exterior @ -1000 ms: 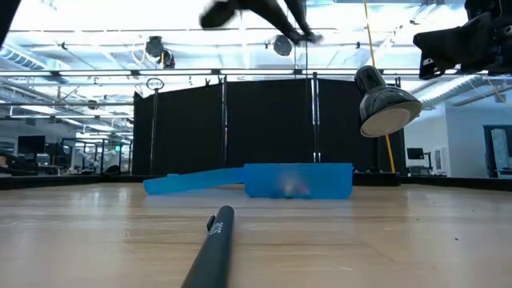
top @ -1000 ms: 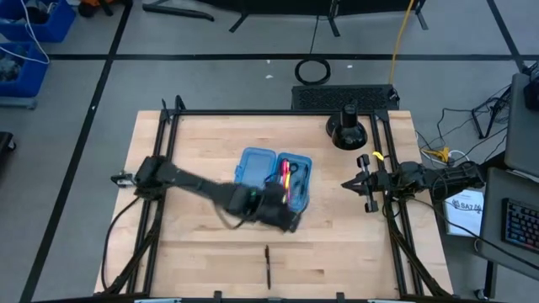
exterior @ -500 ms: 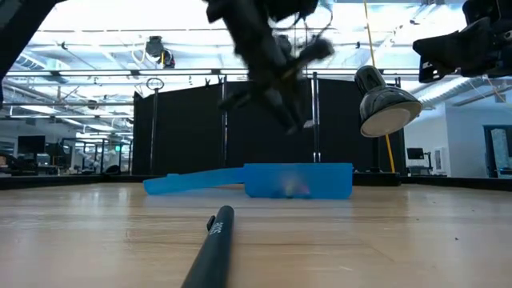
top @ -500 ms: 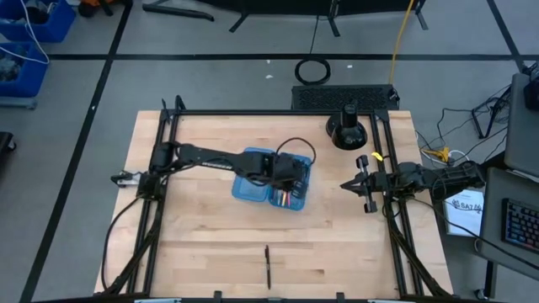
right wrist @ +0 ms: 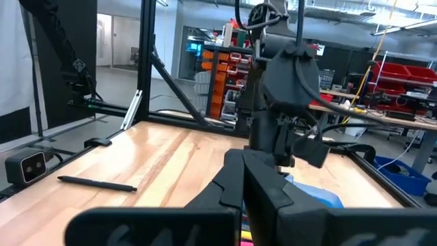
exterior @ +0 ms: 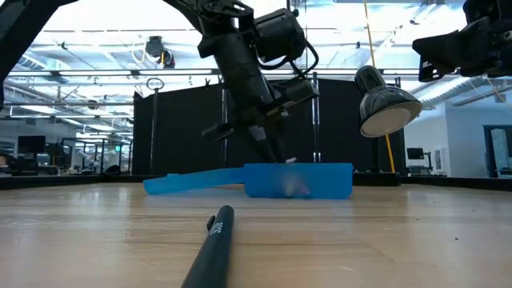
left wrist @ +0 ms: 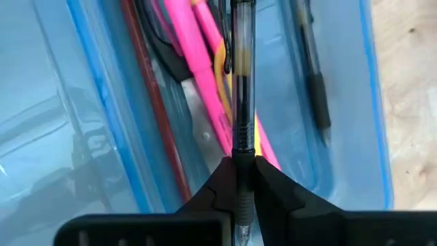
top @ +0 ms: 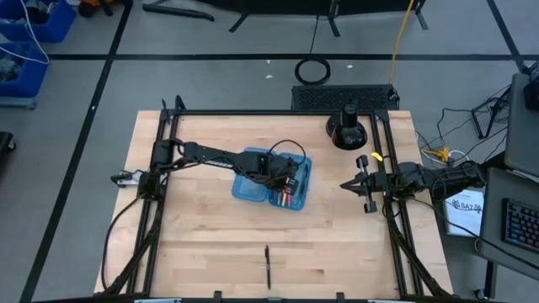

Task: Pick & place school supplies into a supply box
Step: Put the transparent black pen into the supply box, then put the black pen into the supply box

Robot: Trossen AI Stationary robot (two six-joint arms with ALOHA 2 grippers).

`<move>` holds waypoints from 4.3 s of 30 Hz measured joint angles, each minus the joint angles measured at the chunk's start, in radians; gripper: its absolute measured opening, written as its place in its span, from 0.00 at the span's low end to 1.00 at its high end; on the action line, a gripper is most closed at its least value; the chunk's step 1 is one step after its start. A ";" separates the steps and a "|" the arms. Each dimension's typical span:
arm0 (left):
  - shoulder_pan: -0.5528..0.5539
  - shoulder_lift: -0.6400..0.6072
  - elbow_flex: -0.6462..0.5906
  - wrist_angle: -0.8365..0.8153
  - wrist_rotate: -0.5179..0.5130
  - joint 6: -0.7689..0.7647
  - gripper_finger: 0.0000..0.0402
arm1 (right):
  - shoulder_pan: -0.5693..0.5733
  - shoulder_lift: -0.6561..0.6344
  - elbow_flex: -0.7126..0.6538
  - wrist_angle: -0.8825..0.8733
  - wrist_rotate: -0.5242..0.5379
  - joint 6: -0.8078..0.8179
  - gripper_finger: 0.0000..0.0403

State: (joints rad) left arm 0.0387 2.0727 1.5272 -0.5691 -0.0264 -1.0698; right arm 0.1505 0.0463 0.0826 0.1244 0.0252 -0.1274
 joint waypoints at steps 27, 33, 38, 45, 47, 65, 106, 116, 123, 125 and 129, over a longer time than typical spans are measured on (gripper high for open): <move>-0.002 0.069 0.000 0.074 0.024 -0.056 0.26 | 0.000 0.002 0.000 0.037 0.002 -0.076 0.00; -0.007 0.054 0.000 0.067 0.042 -0.019 0.38 | 0.000 0.002 0.000 0.037 0.001 -0.076 0.00; -0.008 -0.018 -0.002 0.060 0.035 0.038 0.41 | 0.000 0.002 0.000 0.037 0.001 -0.076 0.00; -0.067 -0.184 0.001 -0.027 -0.016 0.166 0.41 | 0.000 0.002 0.000 0.036 0.001 -0.070 0.00; -0.124 -0.213 0.002 -0.072 -0.024 0.174 0.41 | 0.000 0.003 0.000 0.035 0.001 -0.070 0.00; -0.598 -0.065 -0.001 -0.007 -0.191 -0.514 0.35 | 0.000 0.020 -0.001 0.026 0.001 -0.034 0.00; -0.617 0.217 0.430 -0.325 0.100 -0.798 0.26 | 0.000 0.043 -0.001 0.021 0.054 -0.043 0.00; -0.564 0.267 0.421 -0.306 0.078 -0.735 0.26 | 0.000 0.045 -0.001 0.021 0.053 -0.008 0.00; -0.570 0.280 0.421 -0.353 0.097 -0.735 0.26 | 0.000 0.050 0.000 0.021 0.053 -0.009 0.00; -0.573 0.287 0.421 -0.364 0.105 -0.733 0.26 | 0.000 0.050 0.000 0.022 0.053 -0.013 0.00; -0.582 0.314 0.427 -0.367 0.124 -0.715 0.26 | 0.000 0.050 0.000 0.023 0.053 -0.014 0.00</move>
State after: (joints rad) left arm -0.5431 2.3863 1.9541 -0.9360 0.0980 -1.7846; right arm 0.1501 0.0963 0.0826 0.1477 0.0780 -0.1418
